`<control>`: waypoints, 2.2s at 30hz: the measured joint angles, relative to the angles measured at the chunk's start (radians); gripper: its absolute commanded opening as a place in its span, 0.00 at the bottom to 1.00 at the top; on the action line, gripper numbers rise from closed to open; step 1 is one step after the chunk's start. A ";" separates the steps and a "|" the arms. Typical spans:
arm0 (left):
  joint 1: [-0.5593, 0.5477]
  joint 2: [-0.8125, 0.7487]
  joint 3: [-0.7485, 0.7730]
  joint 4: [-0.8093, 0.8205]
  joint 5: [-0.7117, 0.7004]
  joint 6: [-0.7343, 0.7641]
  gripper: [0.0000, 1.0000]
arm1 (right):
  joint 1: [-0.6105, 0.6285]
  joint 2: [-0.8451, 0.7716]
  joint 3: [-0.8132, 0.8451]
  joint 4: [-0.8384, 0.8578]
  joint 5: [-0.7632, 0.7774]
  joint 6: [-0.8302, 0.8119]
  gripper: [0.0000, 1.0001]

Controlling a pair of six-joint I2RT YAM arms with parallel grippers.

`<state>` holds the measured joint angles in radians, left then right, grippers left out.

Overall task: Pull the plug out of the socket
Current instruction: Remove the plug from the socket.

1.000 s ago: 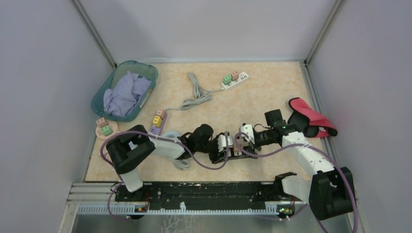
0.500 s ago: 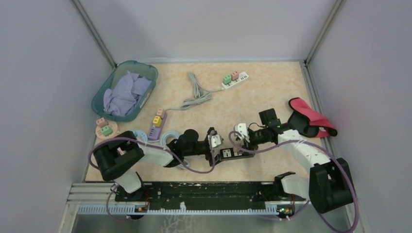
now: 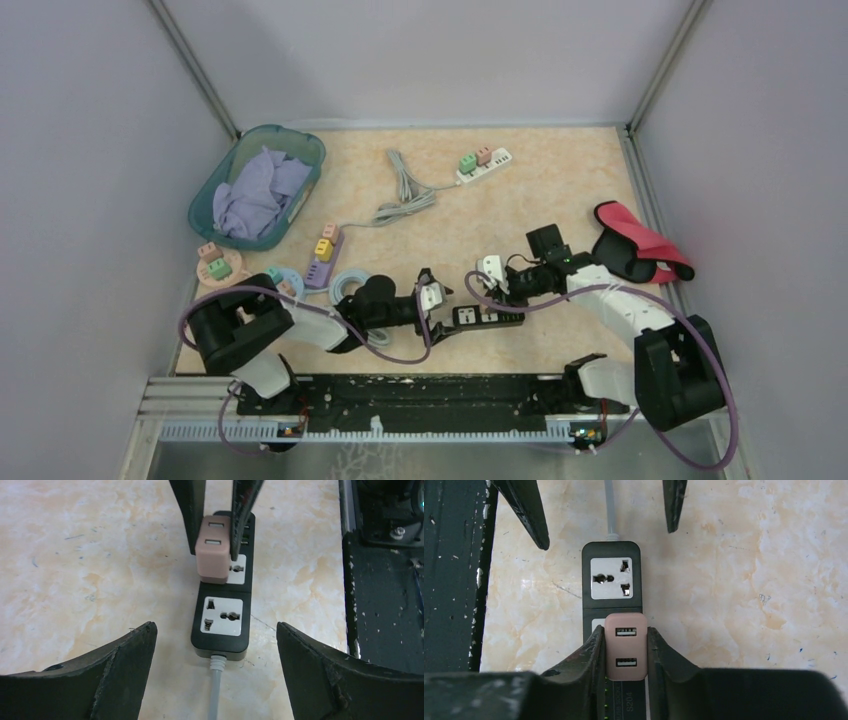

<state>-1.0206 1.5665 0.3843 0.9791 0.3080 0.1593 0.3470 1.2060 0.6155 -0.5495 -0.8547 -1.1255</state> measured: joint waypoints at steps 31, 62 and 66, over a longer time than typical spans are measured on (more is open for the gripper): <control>-0.005 0.343 0.198 0.074 0.154 0.008 0.12 | 0.002 -0.001 0.003 -0.017 -0.002 0.027 0.01; -0.001 0.364 0.193 0.125 0.146 0.000 0.00 | -0.020 -0.013 0.016 -0.058 -0.008 -0.005 0.00; -0.001 0.364 0.188 0.143 0.147 -0.002 0.00 | -0.027 -0.013 0.031 -0.111 -0.028 -0.093 0.00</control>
<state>-1.0218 1.9308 0.5720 1.1221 0.4553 0.1574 0.3199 1.1934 0.6460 -0.6601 -0.8825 -1.2186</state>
